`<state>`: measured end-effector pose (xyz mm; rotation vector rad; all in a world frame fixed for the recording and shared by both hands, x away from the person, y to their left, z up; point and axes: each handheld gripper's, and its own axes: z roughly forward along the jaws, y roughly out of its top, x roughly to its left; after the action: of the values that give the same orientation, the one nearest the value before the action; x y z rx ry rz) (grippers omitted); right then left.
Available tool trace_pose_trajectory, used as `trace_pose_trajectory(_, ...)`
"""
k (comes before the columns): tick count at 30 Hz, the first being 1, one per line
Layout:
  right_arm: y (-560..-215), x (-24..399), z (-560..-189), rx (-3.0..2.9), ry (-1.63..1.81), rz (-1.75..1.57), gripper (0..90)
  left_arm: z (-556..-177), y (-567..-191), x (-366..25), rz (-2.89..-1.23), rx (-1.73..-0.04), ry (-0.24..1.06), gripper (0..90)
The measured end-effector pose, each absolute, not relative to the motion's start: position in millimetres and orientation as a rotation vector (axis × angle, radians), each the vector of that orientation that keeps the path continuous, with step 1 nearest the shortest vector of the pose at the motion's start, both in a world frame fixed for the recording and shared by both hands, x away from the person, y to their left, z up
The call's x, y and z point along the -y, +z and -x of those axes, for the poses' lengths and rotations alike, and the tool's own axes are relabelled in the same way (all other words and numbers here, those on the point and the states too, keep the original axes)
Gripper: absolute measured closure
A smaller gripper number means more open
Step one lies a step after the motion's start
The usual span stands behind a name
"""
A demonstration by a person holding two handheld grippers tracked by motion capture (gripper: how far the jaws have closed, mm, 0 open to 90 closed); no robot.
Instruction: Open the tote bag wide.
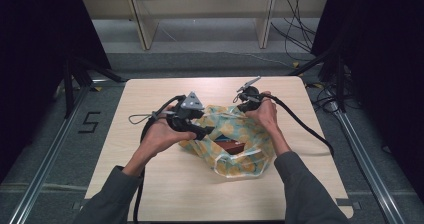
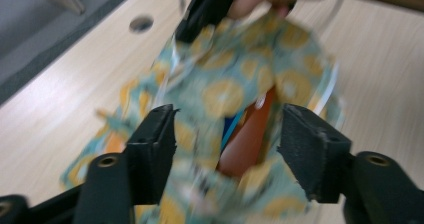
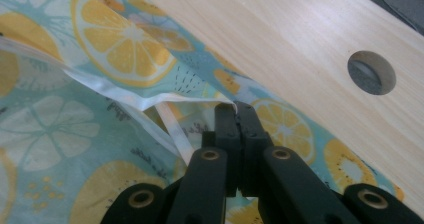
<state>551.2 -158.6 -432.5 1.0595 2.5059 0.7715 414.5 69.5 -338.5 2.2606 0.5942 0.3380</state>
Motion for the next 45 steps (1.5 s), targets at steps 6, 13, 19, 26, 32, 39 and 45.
trace_pose_trajectory(6, -432, 160, -549, -2.514, 0.779, -1.026, 90.0, -456, -387, -51, -2.467, -0.713, 0.301, 44.1)
trace_pose_trajectory(13, -434, 169, -548, -2.522, 0.791, -1.065, 90.0, -454, -433, -77, -2.63, -0.742, 0.258, 37.5)
trace_pose_trajectory(19, -439, 169, -548, -2.53, 0.81, -1.064, 90.0, -448, -441, -76, -2.597, -0.673, 0.317, 32.1)
trace_pose_trajectory(26, -426, 175, -539, -2.517, 0.865, -1.093, 68.9, -452, -439, -66, -2.647, -0.596, 0.39, 69.0)
trace_pose_trajectory(32, -401, 184, -506, -2.516, 1.001, -1.125, 52.1, -460, -434, -80, -2.523, -0.655, 0.329, 89.0)
trace_pose_trajectory(39, -392, 193, -451, -2.589, 1.105, -0.976, 49.1, -452, -419, -94, -2.439, -0.634, 0.261, 89.6)
trace_pose_trajectory(45, -412, 180, -432, -2.605, 0.946, -0.94, 44.1, -448, -417, -94, -2.445, -0.641, 0.24, 89.6)
